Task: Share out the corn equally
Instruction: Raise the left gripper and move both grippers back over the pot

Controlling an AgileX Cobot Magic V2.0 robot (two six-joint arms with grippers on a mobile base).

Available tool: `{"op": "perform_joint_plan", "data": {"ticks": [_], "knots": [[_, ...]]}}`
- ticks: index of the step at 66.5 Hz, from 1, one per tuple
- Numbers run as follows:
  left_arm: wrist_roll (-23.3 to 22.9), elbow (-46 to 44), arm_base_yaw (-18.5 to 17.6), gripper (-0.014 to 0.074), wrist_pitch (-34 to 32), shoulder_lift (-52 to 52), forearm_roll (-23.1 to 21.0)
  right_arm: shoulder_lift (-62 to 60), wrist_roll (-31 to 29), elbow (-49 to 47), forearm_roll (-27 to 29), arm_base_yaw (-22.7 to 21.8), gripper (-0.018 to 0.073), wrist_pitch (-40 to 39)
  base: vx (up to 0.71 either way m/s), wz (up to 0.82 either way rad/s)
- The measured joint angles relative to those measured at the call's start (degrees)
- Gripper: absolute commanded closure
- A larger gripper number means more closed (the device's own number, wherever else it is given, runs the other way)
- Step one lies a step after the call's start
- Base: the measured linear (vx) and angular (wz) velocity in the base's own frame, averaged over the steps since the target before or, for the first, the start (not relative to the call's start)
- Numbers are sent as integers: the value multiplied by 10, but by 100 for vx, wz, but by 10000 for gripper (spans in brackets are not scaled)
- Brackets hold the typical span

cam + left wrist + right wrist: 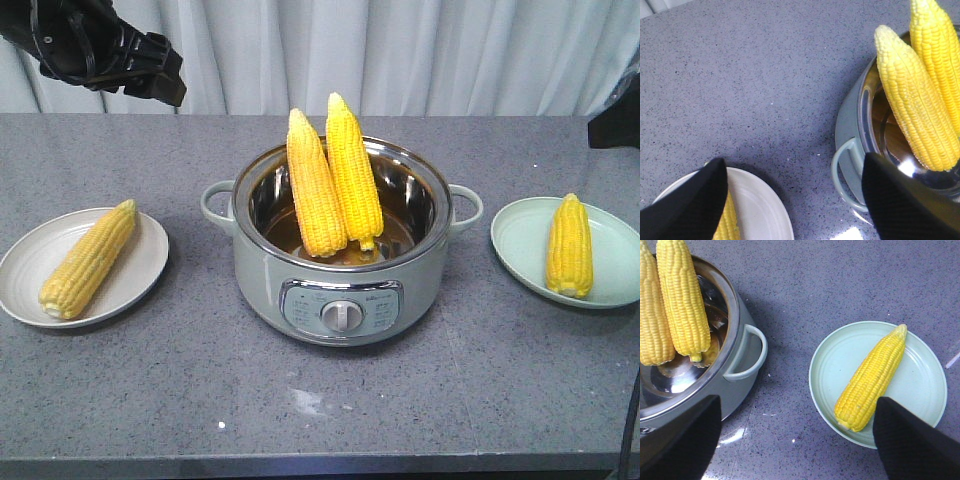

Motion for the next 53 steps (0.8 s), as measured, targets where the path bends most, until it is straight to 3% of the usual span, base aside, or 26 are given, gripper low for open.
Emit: {"op": "perform_joint_plan", "data": {"ticks": [40, 53], "knots": [[0, 0, 0, 53, 0, 0, 0, 0, 0, 0, 2, 0, -35, 0, 0, 0], [0, 0, 0, 53, 0, 0, 0, 9, -26, 0, 42, 0, -35, -5, 0, 0]]}}
